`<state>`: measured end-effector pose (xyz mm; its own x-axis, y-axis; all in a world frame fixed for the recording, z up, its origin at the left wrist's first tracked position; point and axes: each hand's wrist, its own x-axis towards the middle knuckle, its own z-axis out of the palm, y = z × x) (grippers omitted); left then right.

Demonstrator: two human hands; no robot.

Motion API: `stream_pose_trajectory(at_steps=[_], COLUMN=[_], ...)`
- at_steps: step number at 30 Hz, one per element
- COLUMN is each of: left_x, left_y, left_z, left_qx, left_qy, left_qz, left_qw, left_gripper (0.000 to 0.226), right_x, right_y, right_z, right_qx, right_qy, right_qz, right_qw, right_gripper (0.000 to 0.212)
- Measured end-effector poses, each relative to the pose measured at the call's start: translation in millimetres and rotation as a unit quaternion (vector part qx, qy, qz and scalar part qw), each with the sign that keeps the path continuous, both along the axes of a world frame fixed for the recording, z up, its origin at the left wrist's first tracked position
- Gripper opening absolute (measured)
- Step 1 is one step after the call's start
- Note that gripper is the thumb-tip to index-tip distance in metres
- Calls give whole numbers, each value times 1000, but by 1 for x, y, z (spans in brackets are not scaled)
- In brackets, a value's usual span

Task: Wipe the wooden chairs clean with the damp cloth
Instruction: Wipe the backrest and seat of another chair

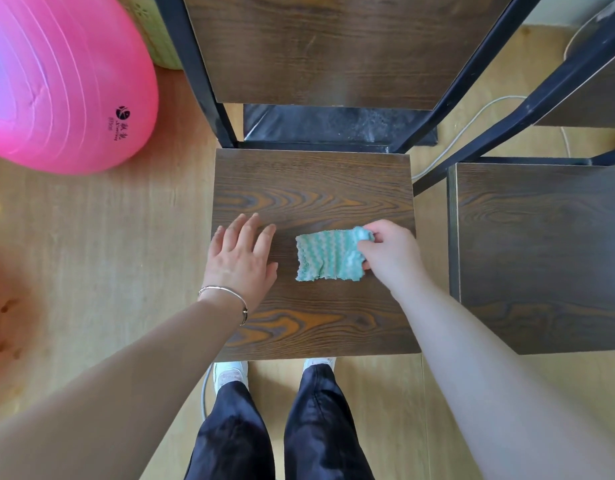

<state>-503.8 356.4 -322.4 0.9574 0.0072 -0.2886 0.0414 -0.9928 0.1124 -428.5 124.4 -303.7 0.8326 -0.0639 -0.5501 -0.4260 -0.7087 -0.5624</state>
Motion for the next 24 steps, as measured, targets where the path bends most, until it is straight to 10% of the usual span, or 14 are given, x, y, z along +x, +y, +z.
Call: stream_pose_trajectory(at_steps=[5,14,24], left_x=[-9,-20,-5], left_y=[12,28,47], left_z=[1,5,34], left_qx=[-6,-11,1], left_qy=[-4,-19,-27], left_qz=[32,74,90], left_qw=[999,997,996], left_gripper=[61,58,56], right_x=[-13,-43,-2], right_y=[34,61,79], right_z=[-2,-36,-7], right_qx=[95,-150,-52], right_qy=[83,-108,-85], right_qz=[56,218,148], right_qw=[990,958,984], right_gripper=[26,39,11])
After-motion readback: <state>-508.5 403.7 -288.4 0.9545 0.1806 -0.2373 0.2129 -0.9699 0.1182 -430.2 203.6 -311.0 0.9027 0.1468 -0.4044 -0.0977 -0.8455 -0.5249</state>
